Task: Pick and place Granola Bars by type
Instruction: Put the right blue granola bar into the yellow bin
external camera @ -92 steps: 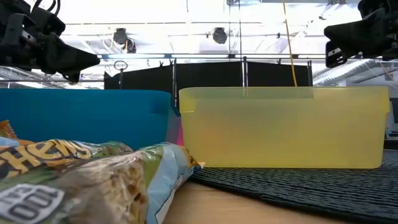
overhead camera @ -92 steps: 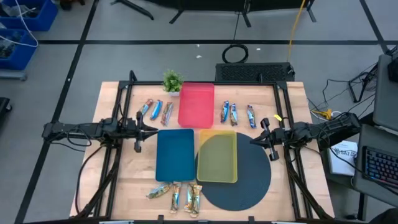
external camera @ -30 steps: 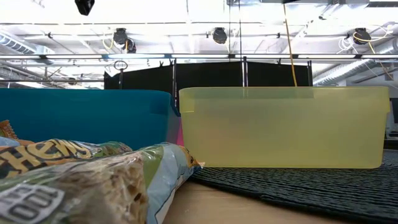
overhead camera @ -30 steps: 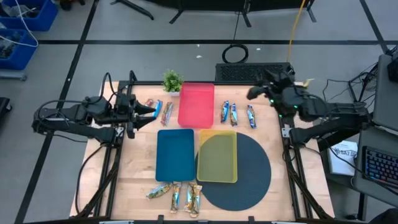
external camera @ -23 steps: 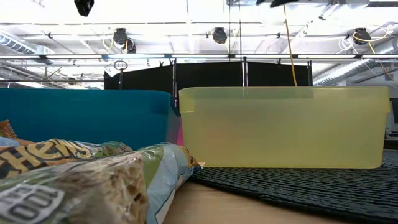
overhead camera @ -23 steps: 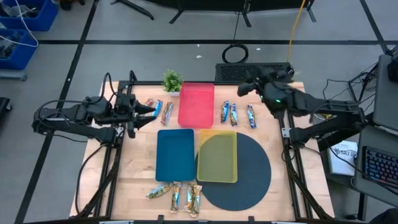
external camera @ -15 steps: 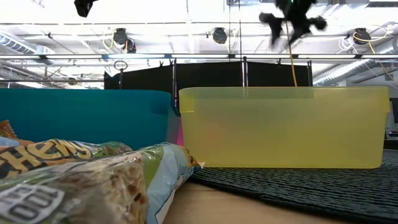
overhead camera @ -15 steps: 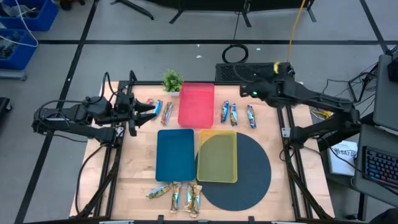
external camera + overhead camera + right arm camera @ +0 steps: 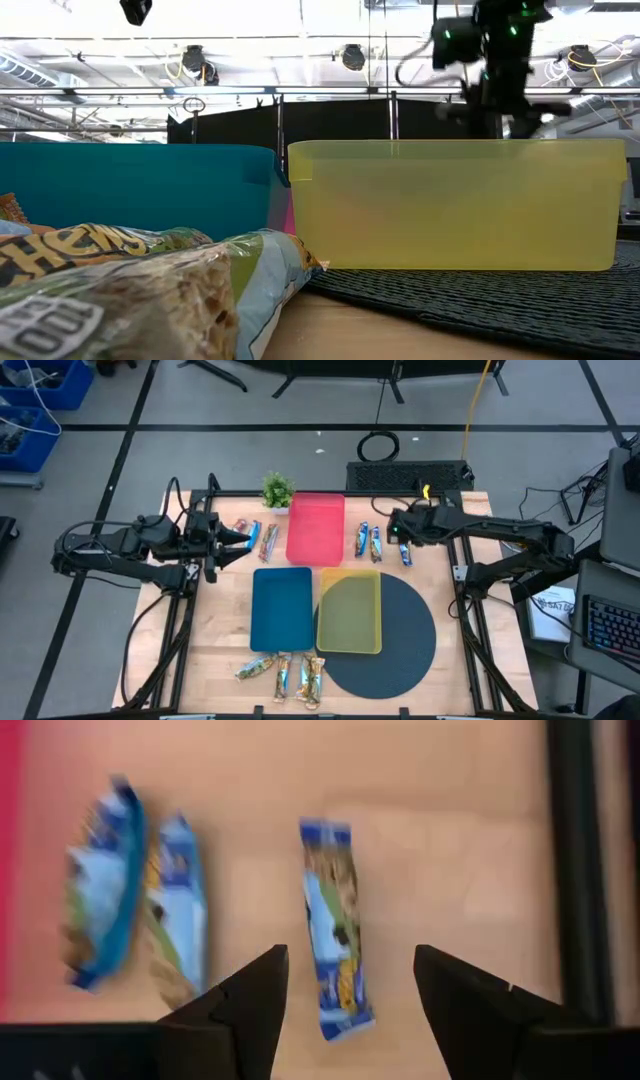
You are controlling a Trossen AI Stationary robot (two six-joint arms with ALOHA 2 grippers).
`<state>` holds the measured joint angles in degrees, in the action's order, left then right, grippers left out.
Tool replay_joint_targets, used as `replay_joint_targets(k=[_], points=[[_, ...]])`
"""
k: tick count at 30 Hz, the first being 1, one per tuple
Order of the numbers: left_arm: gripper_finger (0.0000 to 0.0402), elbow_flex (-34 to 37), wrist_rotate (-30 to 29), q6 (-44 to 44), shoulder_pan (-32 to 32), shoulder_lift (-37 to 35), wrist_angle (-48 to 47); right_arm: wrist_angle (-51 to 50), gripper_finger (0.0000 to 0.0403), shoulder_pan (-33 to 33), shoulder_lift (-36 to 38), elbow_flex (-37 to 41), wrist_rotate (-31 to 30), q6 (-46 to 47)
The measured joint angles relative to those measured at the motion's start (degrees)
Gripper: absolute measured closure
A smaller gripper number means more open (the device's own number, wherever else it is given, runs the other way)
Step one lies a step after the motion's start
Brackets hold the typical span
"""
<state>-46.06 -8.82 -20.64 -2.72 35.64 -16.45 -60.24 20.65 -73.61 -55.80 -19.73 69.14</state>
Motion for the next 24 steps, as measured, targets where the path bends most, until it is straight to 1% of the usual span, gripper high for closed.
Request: replay_joint_targets(k=[3,10,15,18,24], points=[[0.021,0.0,0.0,-1.14,0.0,0.0,0.0,3.95,0.0183,-1.01,0.63,4.56,1.94,2.48],[0.021,0.0,1.51,-1.21,0.0,0.0,0.02,10.98,0.0179,-2.95,0.61,10.57,2.05,5.23],[0.021,0.0,1.51,-0.35,0.0,0.0,0.02,13.61,0.0179,-2.52,-0.29,13.03,1.9,5.23],[0.0211,0.0,1.51,-0.23,0.02,0.0,0.02,16.9,0.0179,-1.84,-0.71,14.13,2.08,4.98],[0.0211,0.0,1.5,0.1,0.02,0.0,0.03,20.2,0.0179,-1.27,-3.86,15.08,2.06,3.62]])
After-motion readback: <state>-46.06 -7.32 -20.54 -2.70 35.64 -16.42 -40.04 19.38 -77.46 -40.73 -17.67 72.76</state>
